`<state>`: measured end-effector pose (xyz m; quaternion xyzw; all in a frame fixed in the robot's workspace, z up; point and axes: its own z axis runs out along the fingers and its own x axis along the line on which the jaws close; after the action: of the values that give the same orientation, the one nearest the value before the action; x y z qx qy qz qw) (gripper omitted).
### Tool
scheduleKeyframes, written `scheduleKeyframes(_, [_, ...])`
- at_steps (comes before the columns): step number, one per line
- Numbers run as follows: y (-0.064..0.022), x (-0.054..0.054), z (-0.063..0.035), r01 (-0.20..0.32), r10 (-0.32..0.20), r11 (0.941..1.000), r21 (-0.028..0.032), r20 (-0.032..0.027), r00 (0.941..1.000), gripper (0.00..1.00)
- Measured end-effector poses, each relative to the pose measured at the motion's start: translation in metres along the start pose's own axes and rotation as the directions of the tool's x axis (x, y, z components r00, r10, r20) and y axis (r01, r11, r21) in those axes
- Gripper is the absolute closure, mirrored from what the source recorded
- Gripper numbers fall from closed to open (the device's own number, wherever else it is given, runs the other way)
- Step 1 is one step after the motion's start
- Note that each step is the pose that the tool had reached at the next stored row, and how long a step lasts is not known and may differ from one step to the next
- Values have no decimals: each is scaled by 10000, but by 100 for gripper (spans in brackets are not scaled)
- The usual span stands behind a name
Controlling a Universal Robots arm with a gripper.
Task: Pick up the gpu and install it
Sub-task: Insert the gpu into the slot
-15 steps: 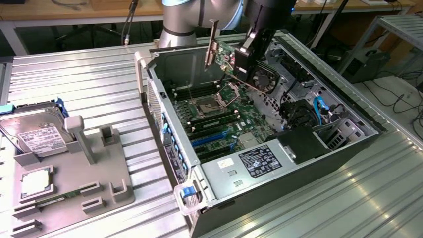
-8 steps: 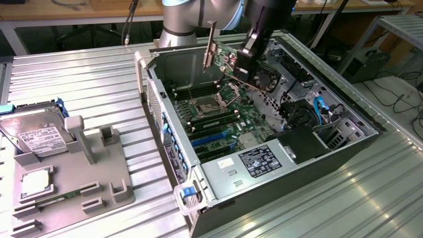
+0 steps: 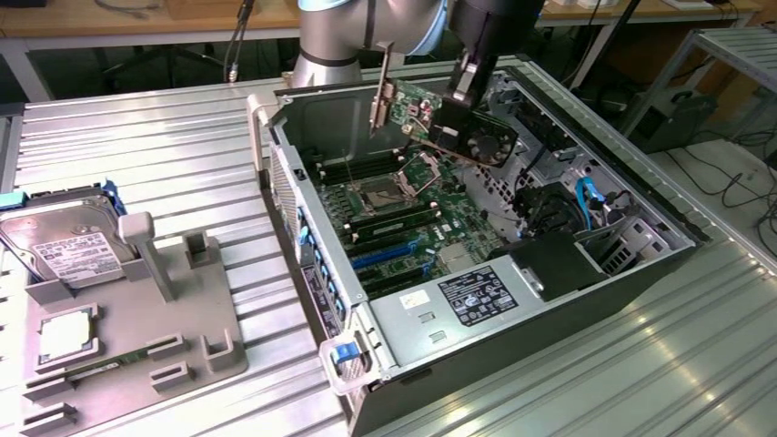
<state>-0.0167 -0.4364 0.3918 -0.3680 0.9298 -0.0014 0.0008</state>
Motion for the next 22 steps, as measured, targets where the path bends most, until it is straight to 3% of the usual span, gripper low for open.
scheduleKeyframes(8, [0, 0, 0, 958, -958, 9954, 10, -8, 9954, 72])
scheduleKeyframes(15, [0, 0, 1, 2217, -2217, 9751, 23, -21, 9751, 72])
scheduleKeyframes(22, [0, 0, 2, 3172, -3172, 9483, 28, -24, 9484, 72])
